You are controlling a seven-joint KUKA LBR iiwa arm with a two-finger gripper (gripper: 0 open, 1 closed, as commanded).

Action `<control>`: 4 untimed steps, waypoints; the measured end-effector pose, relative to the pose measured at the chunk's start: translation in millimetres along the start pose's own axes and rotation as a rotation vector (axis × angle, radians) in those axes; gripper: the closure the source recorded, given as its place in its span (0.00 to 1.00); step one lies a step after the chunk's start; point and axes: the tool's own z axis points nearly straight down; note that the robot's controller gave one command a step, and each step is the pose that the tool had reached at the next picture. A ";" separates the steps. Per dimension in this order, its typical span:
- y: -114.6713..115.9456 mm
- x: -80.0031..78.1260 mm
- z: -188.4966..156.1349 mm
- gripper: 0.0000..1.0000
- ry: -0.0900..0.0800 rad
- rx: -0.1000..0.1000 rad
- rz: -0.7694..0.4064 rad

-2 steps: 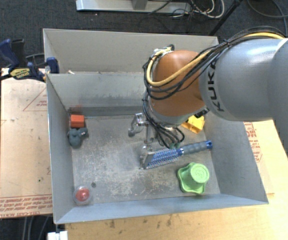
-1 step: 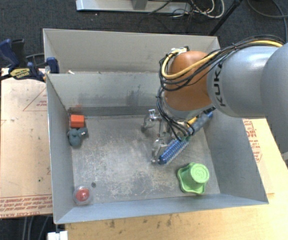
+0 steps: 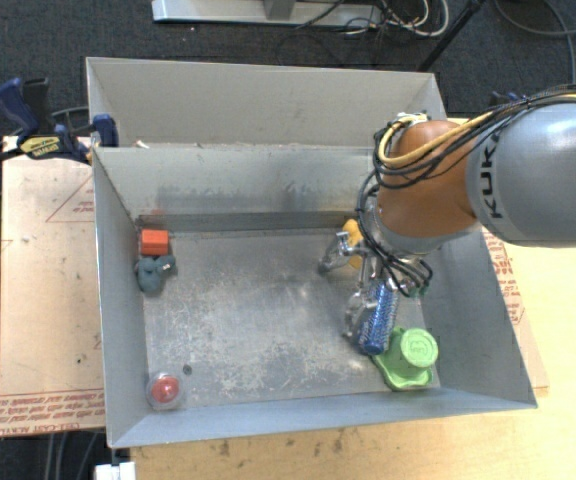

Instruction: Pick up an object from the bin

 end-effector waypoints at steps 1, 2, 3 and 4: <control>-61.4 61.3 -19.8 0.00 0.011 -0.003 -0.483; -88.2 62.8 -30.6 0.00 0.007 -0.014 -0.725; -28.2 86.5 -8.1 0.00 0.004 -0.007 -1.044; 34.1 73.2 -6.0 0.00 -0.048 0.051 -1.471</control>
Offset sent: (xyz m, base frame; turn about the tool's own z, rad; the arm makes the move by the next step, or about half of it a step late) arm -0.0465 -0.0739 0.0192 -0.4900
